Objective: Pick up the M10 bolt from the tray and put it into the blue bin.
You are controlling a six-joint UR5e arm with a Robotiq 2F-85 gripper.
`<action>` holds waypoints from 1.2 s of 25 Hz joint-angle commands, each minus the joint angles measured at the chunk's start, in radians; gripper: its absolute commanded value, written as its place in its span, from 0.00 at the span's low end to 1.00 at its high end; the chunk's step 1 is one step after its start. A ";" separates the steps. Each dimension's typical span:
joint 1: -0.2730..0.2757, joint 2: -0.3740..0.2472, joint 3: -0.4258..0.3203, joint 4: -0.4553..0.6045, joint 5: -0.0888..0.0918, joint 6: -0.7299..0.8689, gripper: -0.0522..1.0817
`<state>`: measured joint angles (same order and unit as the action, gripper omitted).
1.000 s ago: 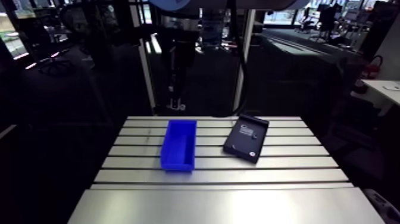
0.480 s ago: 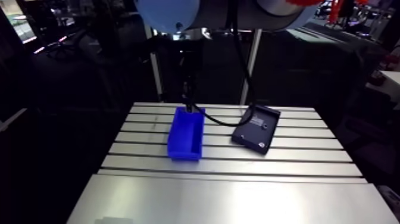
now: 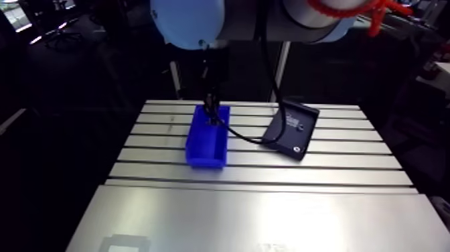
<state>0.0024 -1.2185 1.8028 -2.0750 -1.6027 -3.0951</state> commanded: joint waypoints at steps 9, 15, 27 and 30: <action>0.002 0.063 0.046 -0.081 0.008 0.000 1.00; 0.004 0.072 0.060 -0.084 0.008 0.005 1.00; 0.004 0.083 0.070 -0.086 0.007 0.009 0.91; 0.001 0.081 0.071 -0.095 0.008 0.020 0.65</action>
<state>0.0059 -1.1370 1.8711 -2.1609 -1.5957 -3.0858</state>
